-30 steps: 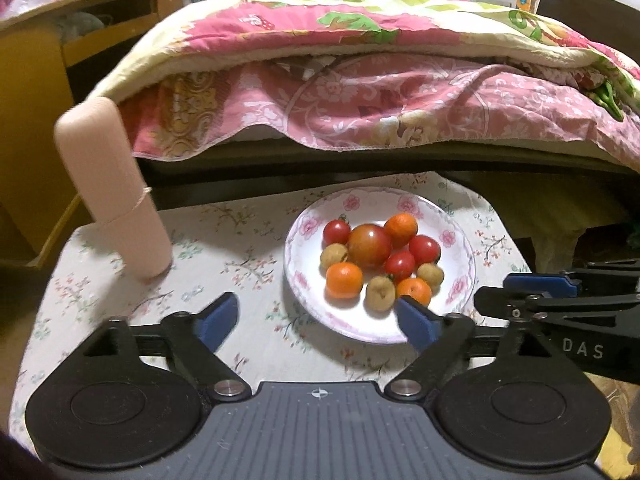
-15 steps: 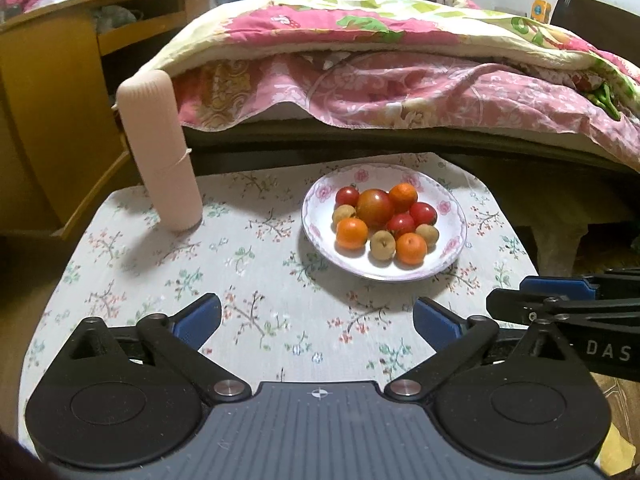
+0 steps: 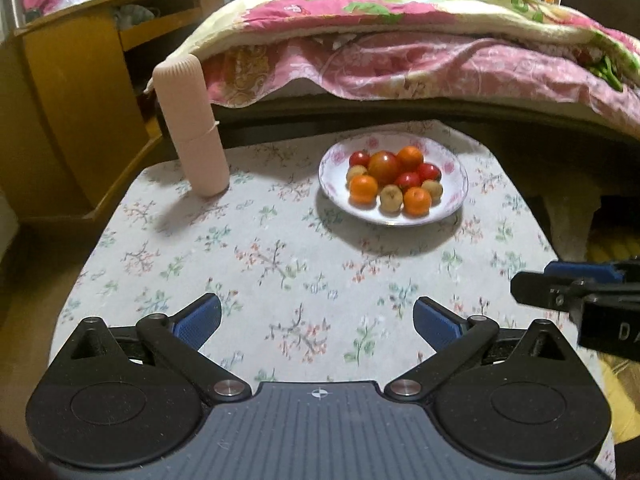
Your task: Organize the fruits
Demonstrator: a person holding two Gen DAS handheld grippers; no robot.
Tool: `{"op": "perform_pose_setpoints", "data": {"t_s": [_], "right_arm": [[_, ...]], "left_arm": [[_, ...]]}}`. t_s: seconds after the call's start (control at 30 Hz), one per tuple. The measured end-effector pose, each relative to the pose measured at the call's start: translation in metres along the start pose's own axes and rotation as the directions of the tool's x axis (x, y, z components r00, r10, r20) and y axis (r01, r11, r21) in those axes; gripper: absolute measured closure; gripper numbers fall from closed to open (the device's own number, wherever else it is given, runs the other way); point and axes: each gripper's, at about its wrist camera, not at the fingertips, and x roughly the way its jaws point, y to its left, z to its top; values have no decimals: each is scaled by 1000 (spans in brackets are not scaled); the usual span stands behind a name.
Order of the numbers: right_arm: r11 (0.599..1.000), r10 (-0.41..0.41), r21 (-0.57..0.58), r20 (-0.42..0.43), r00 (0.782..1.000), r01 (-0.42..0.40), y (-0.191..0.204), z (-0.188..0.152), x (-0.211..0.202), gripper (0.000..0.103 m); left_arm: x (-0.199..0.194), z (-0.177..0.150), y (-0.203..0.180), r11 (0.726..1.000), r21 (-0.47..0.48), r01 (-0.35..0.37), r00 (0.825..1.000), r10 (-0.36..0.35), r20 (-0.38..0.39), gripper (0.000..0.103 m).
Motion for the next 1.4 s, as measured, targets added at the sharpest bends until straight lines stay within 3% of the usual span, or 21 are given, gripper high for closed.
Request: {"op": "perform_pose_setpoints", "data": {"t_s": [0.27,0.57,1.4], "right_arm": [[1000,3,14,-4,1000,-3,5,-18,-16,68],[1000,9,21,-18,1000,-8,10,-36,-29,68],[1000,-17,9,-93,996,18,17,-66,-32,68]], "left_arm": [[-19,-17,-10,998,44,-47,999,47,11,0],[-27,-27,-10,1000,16,14,1000,-14,-22,0],[-24,-53,-6,999,-42,32,991,-37,-126,0]]}}
